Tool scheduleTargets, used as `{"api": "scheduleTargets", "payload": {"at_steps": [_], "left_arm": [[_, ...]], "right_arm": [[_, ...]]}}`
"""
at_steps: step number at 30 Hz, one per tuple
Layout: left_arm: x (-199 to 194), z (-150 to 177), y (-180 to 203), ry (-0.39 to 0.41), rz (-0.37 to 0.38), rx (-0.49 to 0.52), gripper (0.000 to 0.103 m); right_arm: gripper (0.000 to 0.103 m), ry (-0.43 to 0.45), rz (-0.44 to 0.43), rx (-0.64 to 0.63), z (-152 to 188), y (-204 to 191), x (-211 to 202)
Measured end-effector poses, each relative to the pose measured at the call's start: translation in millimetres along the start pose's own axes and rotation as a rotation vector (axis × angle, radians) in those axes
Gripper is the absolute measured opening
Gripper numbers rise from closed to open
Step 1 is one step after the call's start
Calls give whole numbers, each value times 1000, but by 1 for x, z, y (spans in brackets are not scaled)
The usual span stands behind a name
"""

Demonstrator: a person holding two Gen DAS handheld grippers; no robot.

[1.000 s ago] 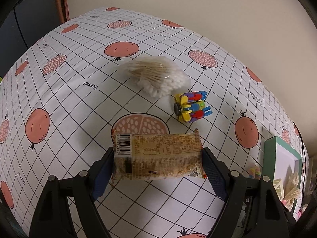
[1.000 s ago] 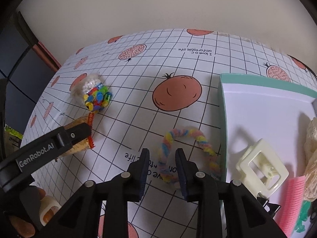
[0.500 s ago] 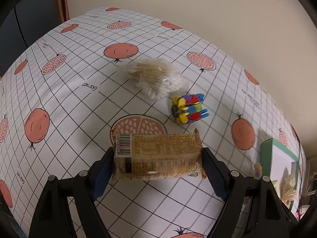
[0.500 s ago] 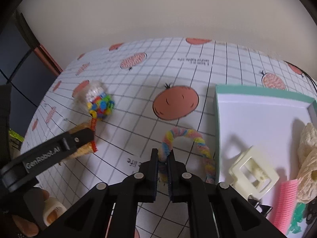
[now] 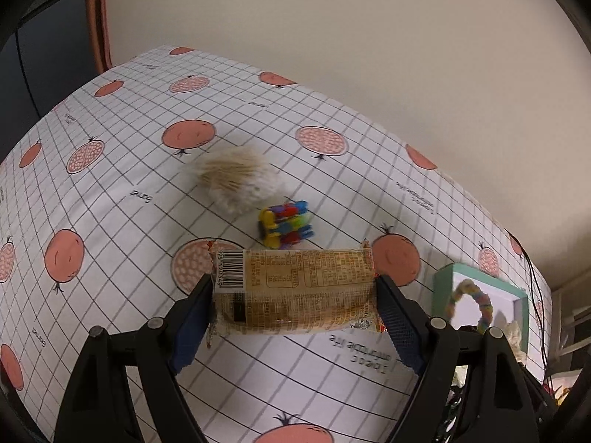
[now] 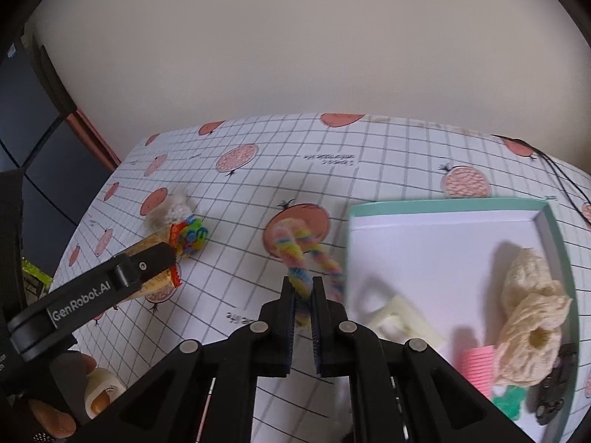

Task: Organize objects
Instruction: 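Carry the biscuit package over the tray with the left tool while the right tool carries the ring there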

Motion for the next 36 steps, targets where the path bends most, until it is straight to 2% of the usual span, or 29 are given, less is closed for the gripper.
{"api": "scheduleTargets", "payload": {"at_steps": [7,22,28,36], "left_arm": [[-3,12,27,-3,33,23,86],[-3,55,102,-10,89,170,86],[3,70,128,-25,105,209,86],[12,83,170,-34,168,220,86]], "right_arm": [[8,8,11,60,5,35,-12],[8,48,63,209,13,122,-43],[8,66,92,216,16,140,-51],[8,81,89,257,21,157,-52]]}}
Point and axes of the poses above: each gripper's, at about its wrist camera, not at the fingertips, and x roughly the way its jaws point, y to its right, z to its underside, the point moved 9 cm from there along x, roughly the way its jaws point, and after that the axes turned 8 degrees about -x, right-handed, at the moved point
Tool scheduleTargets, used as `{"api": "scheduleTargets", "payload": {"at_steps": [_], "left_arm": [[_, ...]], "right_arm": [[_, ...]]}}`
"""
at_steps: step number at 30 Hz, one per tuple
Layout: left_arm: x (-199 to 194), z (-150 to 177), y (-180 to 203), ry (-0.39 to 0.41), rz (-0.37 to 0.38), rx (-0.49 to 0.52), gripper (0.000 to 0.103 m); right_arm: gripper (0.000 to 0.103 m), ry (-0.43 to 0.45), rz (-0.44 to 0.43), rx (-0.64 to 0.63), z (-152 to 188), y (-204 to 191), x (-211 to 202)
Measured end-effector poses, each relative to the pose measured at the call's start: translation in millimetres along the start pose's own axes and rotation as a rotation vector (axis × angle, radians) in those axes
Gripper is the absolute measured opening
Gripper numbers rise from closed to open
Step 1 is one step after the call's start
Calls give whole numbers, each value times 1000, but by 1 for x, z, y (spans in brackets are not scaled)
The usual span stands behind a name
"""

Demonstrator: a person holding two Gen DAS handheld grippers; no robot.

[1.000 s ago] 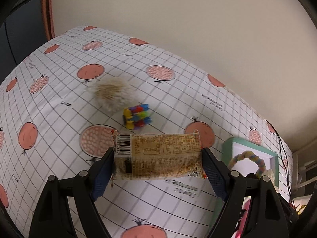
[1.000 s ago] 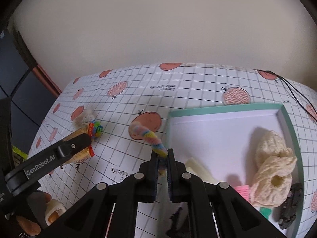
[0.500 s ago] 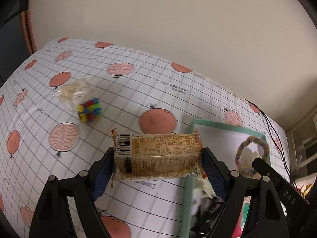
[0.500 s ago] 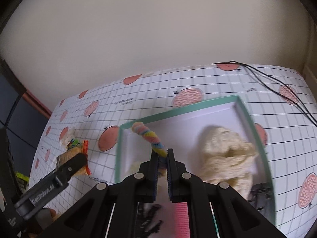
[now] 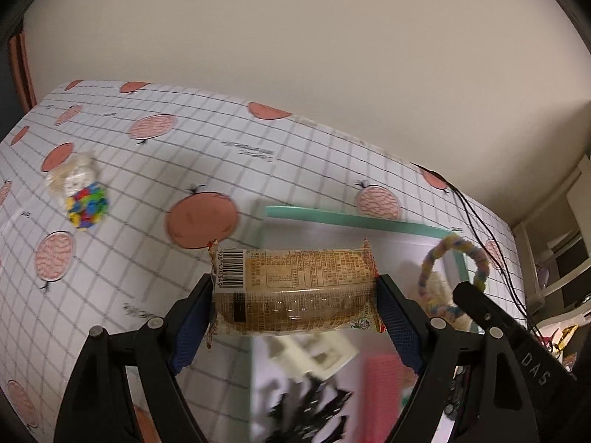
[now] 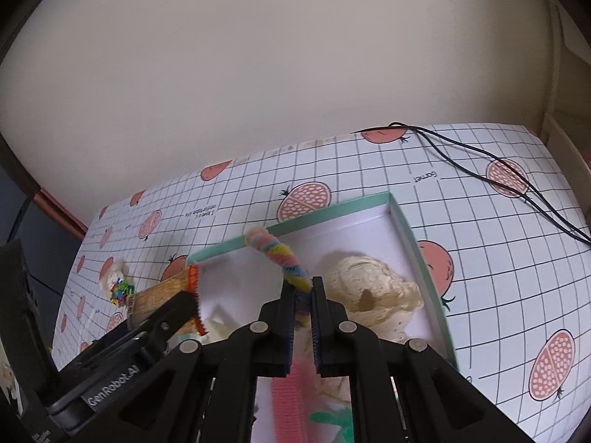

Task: Organize objects
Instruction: 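Carry the biscuit package over the tray with the left tool while the right tool carries the ring there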

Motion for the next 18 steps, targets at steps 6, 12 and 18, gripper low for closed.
{"api": "scheduleTargets", "payload": {"at_steps": [6,12,18], "left_arm": [[13,1,16,14,29,20,86],[26,4,19,-10,67,-28,86],[26,7,24,-13,88,-23,86]], "right_arm": [[8,-14,2,13,5,8,6],[8,-27,12,9,9,12,10],[11,-27,4,27,8,12,11]]}}
Point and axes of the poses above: each gripper's, at about its wrist camera, not at the fingertips, and x roughly the way its jaws point, y to its right, z to its underside, the point moved 9 cm from there along x, roughly the way its jaws point, and after that the axes turned 8 degrees about -x, right-handed, at the moved point
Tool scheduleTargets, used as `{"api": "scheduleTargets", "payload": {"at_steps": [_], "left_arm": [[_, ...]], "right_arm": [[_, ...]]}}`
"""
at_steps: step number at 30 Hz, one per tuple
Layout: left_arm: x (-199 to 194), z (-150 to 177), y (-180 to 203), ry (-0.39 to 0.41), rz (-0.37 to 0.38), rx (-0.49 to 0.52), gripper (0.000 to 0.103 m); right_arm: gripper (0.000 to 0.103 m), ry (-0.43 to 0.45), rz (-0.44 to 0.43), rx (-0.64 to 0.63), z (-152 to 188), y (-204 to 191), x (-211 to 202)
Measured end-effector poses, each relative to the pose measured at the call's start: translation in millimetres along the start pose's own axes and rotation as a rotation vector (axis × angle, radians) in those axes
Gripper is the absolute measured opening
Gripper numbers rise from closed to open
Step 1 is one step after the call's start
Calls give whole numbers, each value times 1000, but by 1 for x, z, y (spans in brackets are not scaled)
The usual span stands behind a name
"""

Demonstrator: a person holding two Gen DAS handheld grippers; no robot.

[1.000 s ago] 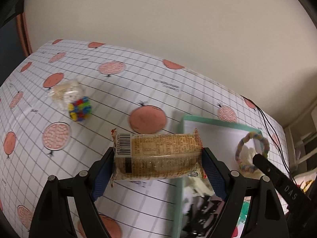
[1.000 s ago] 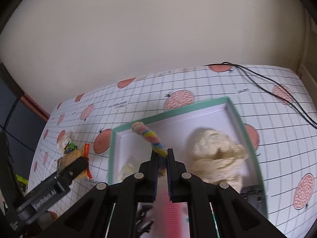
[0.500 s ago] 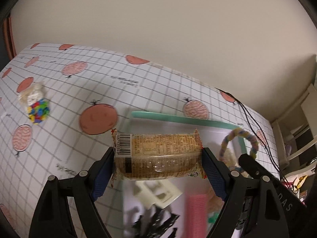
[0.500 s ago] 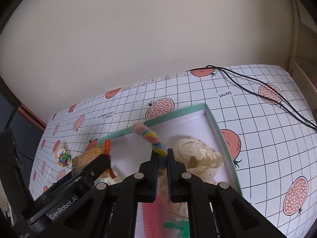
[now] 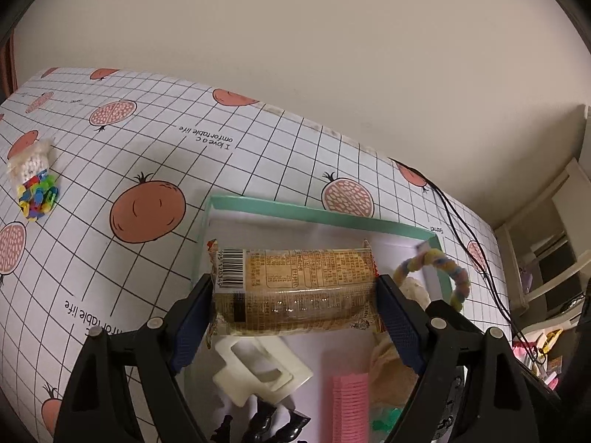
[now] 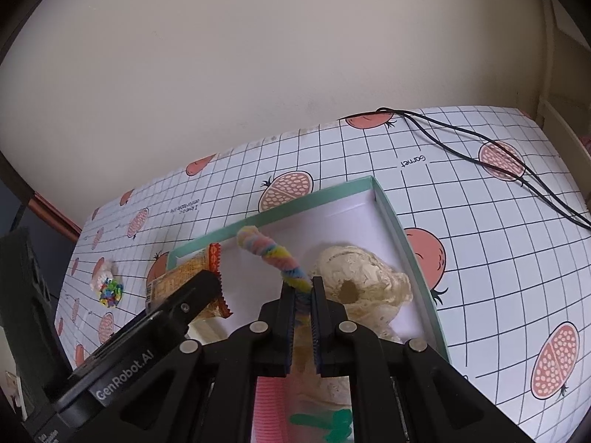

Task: Organize objects
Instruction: 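Carry the biscuit package over the tray with the left tool while the right tool carries the ring there, then open the left tool to drop the biscuits while the right tool releases the ring into the tray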

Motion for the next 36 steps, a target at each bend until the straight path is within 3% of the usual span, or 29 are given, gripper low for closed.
{"api": "scheduleTargets", "payload": {"at_steps": [8,10,14,23,26,33,36], "left_arm": [[0,0,0,-15,14,-9,87],[1,0,-4,-18,11,-21,89],[3,0,-8,-36,5,-29,89],[-1,-4,-9,-12,21,-41,95],[-3,-6,-10,8,12,-39,103],[-11,-14,-16,33,9,-52,103],[-13,-17,-20,32,1,-58,103]], "right_arm": [[14,6,-8,28,-1,2,-1],[22,2,-4,36,0,4,-1],[25,6,2,32,0,5,-1],[29,17,-5,35,0,5,-3],[30,16,-2,30,-1,4,-3],[44,27,-17,20,-3,-1,-4],[45,31,-22,11,-4,-4,-5]]}}
Point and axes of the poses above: each gripper's, at about its wrist camera, not at the fingertips, and x roughly the way its jaws point, y to its right, z to its underside, the point moved 9 cm from there along x, roughly the way its jaws point, and after that the axes turned 8 degrees about -x, right-handed, at the moved point
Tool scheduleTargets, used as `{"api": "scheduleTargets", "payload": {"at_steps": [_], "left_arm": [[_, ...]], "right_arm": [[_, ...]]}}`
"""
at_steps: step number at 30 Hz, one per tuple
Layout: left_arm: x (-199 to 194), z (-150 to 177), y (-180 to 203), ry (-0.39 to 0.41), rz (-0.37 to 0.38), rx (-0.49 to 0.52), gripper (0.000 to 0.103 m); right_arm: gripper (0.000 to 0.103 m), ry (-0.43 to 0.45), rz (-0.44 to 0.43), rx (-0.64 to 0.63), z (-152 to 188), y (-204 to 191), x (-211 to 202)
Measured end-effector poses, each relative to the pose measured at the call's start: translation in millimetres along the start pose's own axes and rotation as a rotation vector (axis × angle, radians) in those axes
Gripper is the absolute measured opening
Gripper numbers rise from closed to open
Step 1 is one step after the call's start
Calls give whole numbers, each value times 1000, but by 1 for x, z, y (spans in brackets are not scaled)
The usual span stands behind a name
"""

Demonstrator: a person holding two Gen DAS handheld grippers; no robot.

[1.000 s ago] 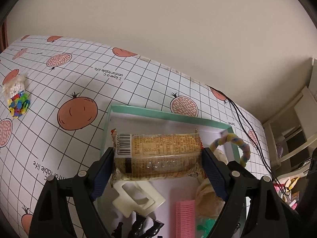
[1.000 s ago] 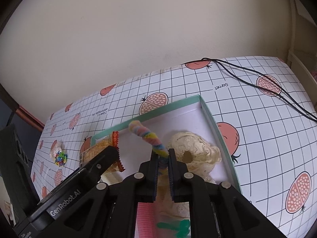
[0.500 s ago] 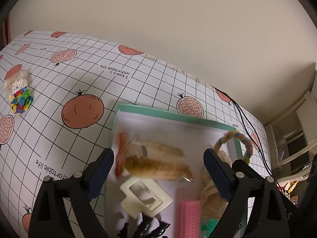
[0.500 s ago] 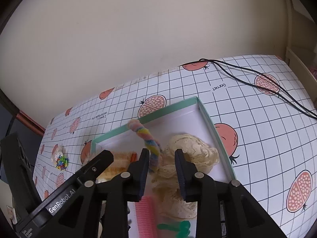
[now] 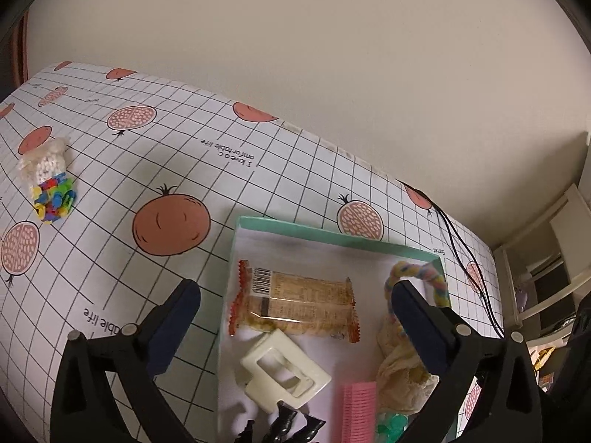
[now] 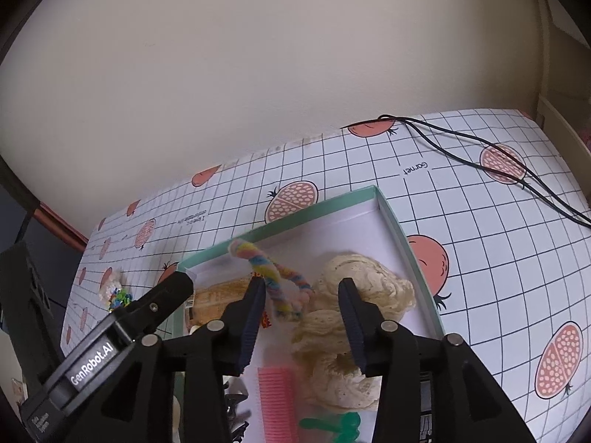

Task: Organize objects
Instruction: 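Open the left tool to drop the biscuits while the right tool releases the ring into the tray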

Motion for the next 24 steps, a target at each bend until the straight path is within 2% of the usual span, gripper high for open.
{"api": "scheduleTargets", "payload": {"at_steps": [4,17,23,24], "left_arm": [[-2,-3,-5,2,-16,-3,103],[-3,-8,-18,11,-55,-11,103],[-4,-11,-29,20,-83,-23,103],[-4,-12,-31,23,-87,-26,103]], "right_arm": [[50,12,-18,-7,-3,-6,-3],[52,-2,4,-55,0,-13,5],[68,-9,24,-73,2,-14,10],[73,-12,29,-73,2,-13,11]]}}
Point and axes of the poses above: each gripper's, at about its wrist camera, not at the fingertips, and x roughly the way its jaws point, y to its right, z to its underside, the point moved 9 cm from there along x, roughly the way its jaws point, and after that the axes turned 8 degrees about -x, right-handed, at the moved point
